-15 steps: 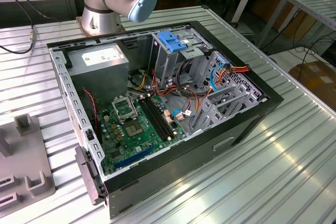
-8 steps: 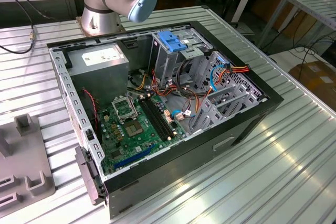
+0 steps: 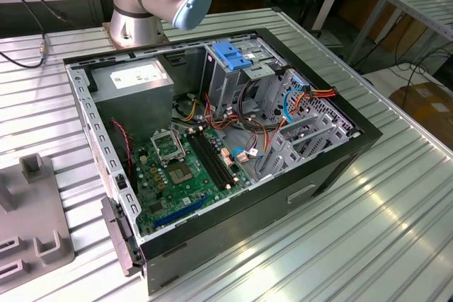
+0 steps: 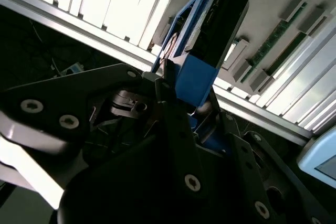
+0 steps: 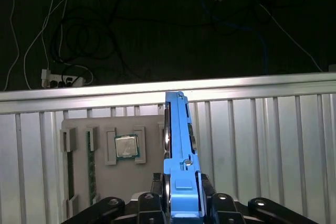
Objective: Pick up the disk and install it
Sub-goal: 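Pick up the disk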
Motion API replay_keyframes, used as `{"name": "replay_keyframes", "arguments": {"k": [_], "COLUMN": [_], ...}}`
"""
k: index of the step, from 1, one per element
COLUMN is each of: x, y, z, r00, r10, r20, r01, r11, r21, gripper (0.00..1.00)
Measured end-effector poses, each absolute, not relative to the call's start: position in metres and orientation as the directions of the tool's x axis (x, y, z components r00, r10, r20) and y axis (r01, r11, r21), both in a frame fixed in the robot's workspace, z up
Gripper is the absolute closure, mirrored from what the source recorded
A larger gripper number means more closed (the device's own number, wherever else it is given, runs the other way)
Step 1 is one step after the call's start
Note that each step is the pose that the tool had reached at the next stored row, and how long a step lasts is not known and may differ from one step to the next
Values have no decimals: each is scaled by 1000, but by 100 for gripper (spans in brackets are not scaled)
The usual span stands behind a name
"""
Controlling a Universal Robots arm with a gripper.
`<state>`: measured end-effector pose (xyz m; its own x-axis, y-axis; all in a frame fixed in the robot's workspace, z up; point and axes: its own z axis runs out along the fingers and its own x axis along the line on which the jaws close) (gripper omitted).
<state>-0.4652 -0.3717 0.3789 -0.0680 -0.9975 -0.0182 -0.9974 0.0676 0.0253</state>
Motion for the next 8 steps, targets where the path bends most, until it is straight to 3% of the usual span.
{"name": "replay_keyframes", "arguments": {"k": [8], "x": [-465], "y": [-372], "z": [419], "r00": [-68], "r10": [-998], "r20": [-18], "r01": [-997], "r11": [68], "r21": [30], "gripper": [63]}}
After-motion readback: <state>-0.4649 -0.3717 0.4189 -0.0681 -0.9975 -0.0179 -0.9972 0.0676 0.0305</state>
